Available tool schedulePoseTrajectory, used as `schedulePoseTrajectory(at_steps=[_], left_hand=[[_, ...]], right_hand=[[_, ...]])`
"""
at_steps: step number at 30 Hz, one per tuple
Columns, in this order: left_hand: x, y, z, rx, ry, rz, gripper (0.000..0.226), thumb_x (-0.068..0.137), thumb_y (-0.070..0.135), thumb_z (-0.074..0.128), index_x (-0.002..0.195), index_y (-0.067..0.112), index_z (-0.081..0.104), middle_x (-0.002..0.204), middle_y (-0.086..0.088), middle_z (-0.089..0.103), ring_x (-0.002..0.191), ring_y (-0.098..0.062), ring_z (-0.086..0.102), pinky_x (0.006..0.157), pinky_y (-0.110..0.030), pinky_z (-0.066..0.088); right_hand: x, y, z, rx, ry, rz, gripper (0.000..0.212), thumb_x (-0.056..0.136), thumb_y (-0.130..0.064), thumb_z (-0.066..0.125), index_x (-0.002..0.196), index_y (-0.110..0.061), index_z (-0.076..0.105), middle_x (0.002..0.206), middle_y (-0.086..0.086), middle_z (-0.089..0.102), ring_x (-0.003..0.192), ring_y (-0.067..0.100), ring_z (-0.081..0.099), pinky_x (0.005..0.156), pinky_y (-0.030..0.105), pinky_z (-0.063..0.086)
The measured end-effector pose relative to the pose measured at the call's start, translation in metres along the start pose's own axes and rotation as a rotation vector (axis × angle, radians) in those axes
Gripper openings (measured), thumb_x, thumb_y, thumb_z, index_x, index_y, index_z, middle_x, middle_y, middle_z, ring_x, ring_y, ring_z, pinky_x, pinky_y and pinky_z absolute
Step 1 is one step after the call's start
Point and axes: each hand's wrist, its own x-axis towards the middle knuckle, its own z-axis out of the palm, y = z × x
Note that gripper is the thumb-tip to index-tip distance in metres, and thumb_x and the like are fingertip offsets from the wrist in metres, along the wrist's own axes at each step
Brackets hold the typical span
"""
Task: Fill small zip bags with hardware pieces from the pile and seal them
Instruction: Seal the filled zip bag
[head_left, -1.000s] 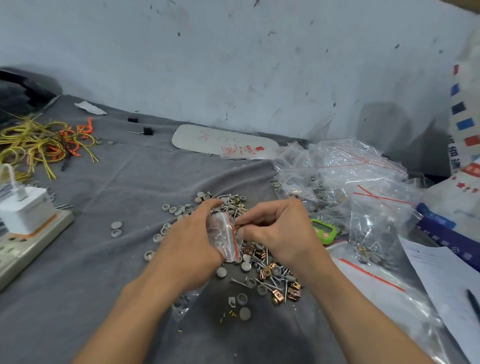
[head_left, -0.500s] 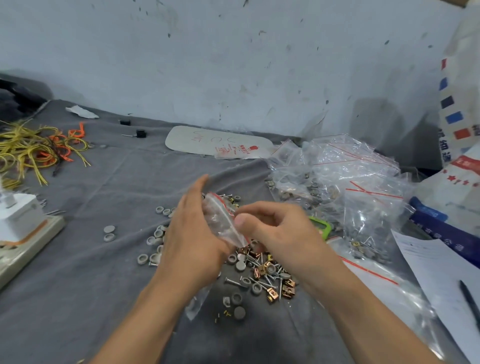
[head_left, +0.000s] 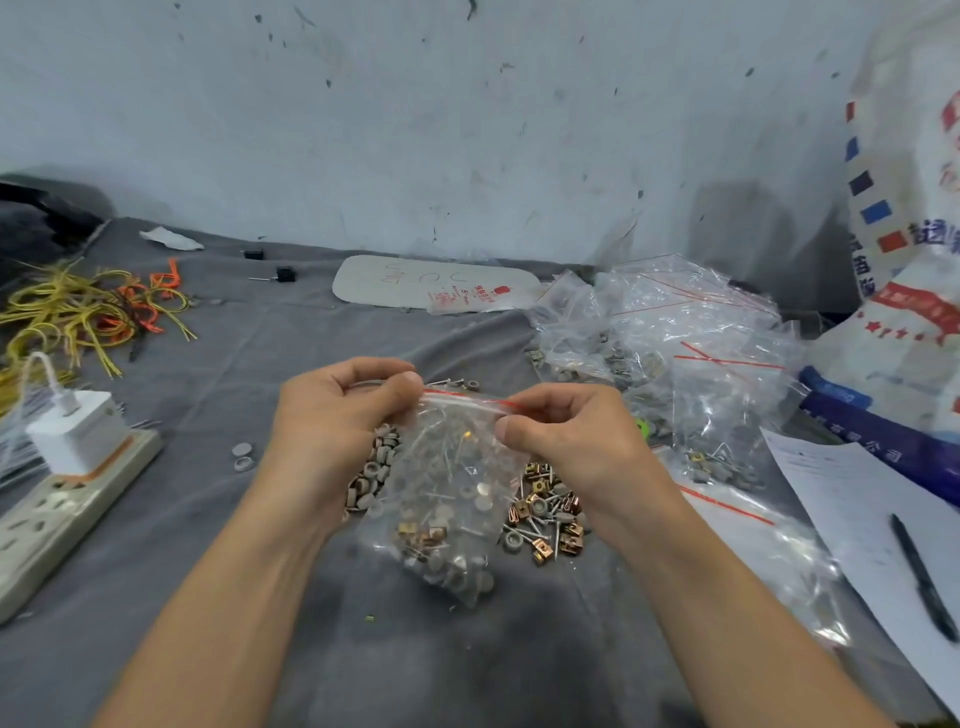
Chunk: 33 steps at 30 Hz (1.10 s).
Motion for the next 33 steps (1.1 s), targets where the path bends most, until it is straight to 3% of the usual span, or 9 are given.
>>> schedulePoseTrajectory(at_steps=[5,9,12,16,18,21,23,26,33], left_hand=[[-0.004,0.005,-0.012,0.112,0.029,0.143,0.015,0.071,0.012,0.088,0.081,0.018,0.078,0.066,-0.006,0.075,0.055,-0.009,0.066,0.054,-0.017,0.052],[-0.004,0.010,-0.022,0.147,-0.167,0.086,0.040,0.059,0.025,0.084,0.098,0.017,0.078,0.080,-0.012,0.078,0.066,-0.013,0.071,0.063,-0.015,0.053],[-0.003,0.009,-0.022,0.161,-0.147,0.115,0.038,0.063,0.014,0.085,0.100,0.017,0.077,0.077,-0.012,0.077,0.063,-0.012,0.069,0.066,-0.016,0.053],[-0.003,0.010,-0.020,0.167,-0.033,0.198,0.039,0.071,-0.006,0.083,0.100,0.019,0.076,0.068,-0.010,0.075,0.053,-0.012,0.065,0.063,-0.018,0.054],[-0.003,0.011,-0.020,0.189,-0.018,0.224,0.044,0.070,-0.007,0.083,0.102,0.022,0.075,0.068,-0.009,0.075,0.053,-0.011,0.065,0.062,-0.018,0.054],[-0.005,0.010,-0.021,0.175,-0.070,0.178,0.050,0.074,-0.003,0.082,0.117,0.021,0.070,0.073,-0.007,0.077,0.060,-0.011,0.067,0.070,-0.015,0.054],[-0.007,0.008,-0.021,0.155,-0.102,0.128,0.054,0.076,0.001,0.082,0.123,0.022,0.067,0.078,-0.007,0.077,0.068,-0.011,0.069,0.076,-0.020,0.052],[-0.011,0.006,-0.014,0.131,-0.166,0.086,0.059,0.072,0.003,0.084,0.124,0.025,0.066,0.080,-0.008,0.077,0.070,-0.011,0.070,0.072,-0.019,0.050],[-0.013,0.005,-0.008,0.164,-0.085,0.145,0.065,0.069,-0.003,0.086,0.121,0.033,0.068,0.076,-0.008,0.077,0.067,-0.010,0.072,0.064,-0.012,0.051]], right_hand=[[-0.001,-0.001,0.004,0.176,0.044,0.079,0.027,0.081,0.004,0.079,0.070,-0.021,0.082,0.068,0.003,0.073,0.059,0.010,0.061,0.058,0.021,0.051],[0.004,0.002,0.004,0.272,0.066,0.081,0.024,0.080,0.009,0.077,0.080,-0.015,0.081,0.073,0.004,0.074,0.064,0.013,0.062,0.062,0.023,0.052],[0.008,0.001,0.001,0.306,0.066,0.088,0.029,0.077,0.011,0.078,0.093,-0.014,0.079,0.080,0.006,0.077,0.070,0.016,0.069,0.065,0.023,0.057],[0.008,-0.001,0.007,0.307,0.054,0.080,0.029,0.076,0.015,0.076,0.071,-0.014,0.081,0.070,0.006,0.074,0.064,0.014,0.066,0.057,0.019,0.053],[0.008,0.001,0.011,0.329,0.080,0.073,0.033,0.075,0.018,0.073,0.067,-0.013,0.080,0.065,0.006,0.071,0.059,0.014,0.060,0.052,0.018,0.049],[0.006,0.001,0.012,0.325,0.081,0.027,0.033,0.078,0.017,0.072,0.078,-0.015,0.080,0.066,0.006,0.070,0.058,0.013,0.058,0.052,0.019,0.048],[0.004,0.002,0.014,0.307,0.035,0.003,0.031,0.080,0.011,0.075,0.085,-0.018,0.081,0.072,0.006,0.071,0.064,0.012,0.062,0.058,0.020,0.050],[0.001,0.004,0.022,0.240,0.011,-0.004,0.026,0.083,0.004,0.077,0.093,-0.019,0.081,0.086,0.008,0.075,0.075,0.016,0.065,0.072,0.029,0.054],[-0.001,0.007,0.033,0.275,0.090,-0.017,0.025,0.079,0.008,0.080,0.076,-0.017,0.078,0.077,0.006,0.076,0.071,0.014,0.069,0.067,0.027,0.055]])
